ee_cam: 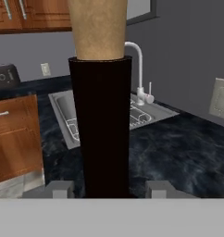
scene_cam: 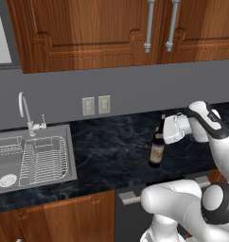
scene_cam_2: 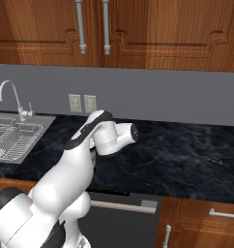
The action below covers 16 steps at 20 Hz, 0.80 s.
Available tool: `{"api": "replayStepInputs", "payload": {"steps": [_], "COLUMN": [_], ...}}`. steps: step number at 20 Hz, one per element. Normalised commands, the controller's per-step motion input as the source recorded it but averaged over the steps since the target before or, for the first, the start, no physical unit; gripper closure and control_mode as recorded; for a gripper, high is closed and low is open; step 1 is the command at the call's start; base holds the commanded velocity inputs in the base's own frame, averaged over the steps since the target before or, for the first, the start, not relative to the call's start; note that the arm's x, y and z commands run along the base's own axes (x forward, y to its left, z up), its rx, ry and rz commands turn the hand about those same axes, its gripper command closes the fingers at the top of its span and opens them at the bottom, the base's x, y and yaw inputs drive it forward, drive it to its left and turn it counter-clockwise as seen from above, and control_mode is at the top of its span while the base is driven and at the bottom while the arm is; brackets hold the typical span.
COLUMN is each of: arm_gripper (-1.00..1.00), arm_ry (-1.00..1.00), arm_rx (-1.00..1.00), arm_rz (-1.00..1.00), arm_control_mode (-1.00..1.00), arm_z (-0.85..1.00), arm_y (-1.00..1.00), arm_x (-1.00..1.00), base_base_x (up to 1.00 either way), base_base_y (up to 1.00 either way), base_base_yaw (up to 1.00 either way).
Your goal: There is a wine glass and glass cup on the dining counter. Place the wine bottle next to the wine glass and the juice bottle next to the glass cup.
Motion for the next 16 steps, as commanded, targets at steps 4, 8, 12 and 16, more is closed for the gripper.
{"api": "replayStepInputs", "payload": {"steps": [4,8,12,16], "arm_gripper": [1.0,1.0,1.0,1.0], "arm_ry": [-0.01,-0.1,-0.13,-0.11], "arm_rx": [0.0,0.0,0.0,0.0], "arm_rz": [0.05,0.07,0.02,0.0], "arm_control_mode": [-1.0,-1.0,-1.0,-1.0], "arm_z": [0.45,0.39,0.32,0.23], "arm_y": [-0.07,-0.02,0.0,0.0], "arm_x": [-0.33,-0.46,-0.5,-0.48], "base_base_x": [0.0,0.0,0.0,0.0], "base_base_y": [0.0,0.0,0.0,0.0], "base_base_yaw": [0.0,0.0,0.0,0.0]}}
